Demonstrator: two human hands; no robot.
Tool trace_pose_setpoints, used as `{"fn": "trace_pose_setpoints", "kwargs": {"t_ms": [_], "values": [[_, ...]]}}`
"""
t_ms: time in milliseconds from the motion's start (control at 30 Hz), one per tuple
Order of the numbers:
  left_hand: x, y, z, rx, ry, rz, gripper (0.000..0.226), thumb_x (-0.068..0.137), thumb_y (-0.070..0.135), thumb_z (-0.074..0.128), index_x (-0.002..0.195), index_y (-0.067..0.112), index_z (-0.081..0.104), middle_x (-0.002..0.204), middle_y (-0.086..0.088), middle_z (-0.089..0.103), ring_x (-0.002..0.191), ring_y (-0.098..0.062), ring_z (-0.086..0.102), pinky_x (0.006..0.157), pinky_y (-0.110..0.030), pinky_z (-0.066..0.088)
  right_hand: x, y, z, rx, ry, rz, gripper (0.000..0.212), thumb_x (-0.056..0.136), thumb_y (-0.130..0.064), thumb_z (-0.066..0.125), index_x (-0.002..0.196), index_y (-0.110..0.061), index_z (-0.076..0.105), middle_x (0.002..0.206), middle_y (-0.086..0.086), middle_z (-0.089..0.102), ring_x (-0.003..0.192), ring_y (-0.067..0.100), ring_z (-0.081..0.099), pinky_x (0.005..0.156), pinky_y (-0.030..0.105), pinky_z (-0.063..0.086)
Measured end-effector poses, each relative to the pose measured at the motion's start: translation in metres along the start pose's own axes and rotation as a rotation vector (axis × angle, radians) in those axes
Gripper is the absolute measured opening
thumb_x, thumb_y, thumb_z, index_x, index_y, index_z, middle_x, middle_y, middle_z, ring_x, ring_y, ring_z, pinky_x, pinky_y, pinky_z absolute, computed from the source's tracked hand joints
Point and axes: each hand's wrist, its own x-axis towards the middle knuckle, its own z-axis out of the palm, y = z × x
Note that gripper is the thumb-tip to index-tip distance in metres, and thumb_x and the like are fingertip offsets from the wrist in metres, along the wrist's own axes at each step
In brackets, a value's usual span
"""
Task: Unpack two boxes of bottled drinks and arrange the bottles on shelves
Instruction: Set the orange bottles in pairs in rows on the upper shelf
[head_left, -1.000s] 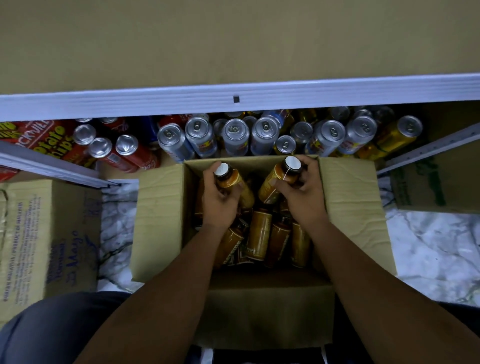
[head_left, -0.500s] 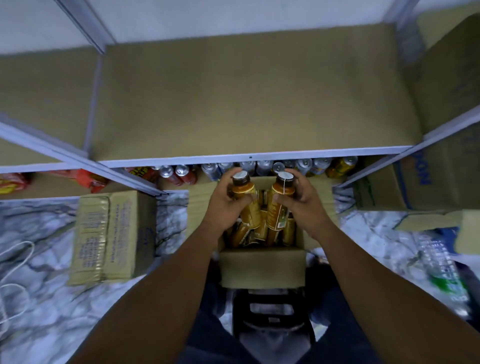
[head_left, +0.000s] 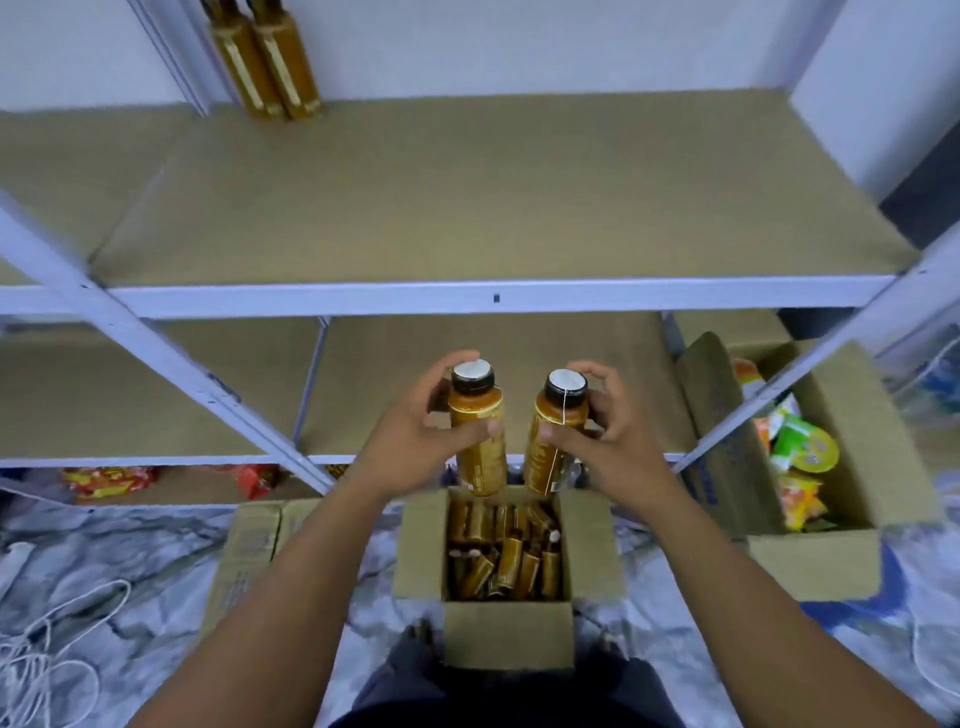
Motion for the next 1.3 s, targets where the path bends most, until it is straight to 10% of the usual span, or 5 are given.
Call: {"fn": "trace_pose_setpoints", "kwargs": {"t_ms": [433,1300], "values": [[0.065,0.151,-0.074,0.107,0.225,0.289,0.065,0.084,0.022,0.084,0.134,0.048,0.051,0.114,0.008,0.064,0.108,-0.017,0.063,0.089,-0.035,0.058,0.074,-0.171,-0.018,-0.039,0.075,-0.402,0.061,0.083,-0.01,0.082,0.12,-0.046,0.049,0.103,0.002,0.073,0.096,0.013,0.067,0.084,0.028,0.052],[0.168,0.088,-0.06,0.077,0.302,0.127,0.094,0.092,0.033,0.075,0.159,0.041,0.009,0.159,-0.001,0.043,0.143,-0.021,0.045,0.11,-0.036,0.044,0.191,-0.124,-0.005,-0.162,0.193,-0.342,0.091,0.086,-0.037,0.081,0.153,-0.05,0.02,0.145,0.0,0.059,0.131,0.013,0.056,0.111,0.041,0.047]]}}
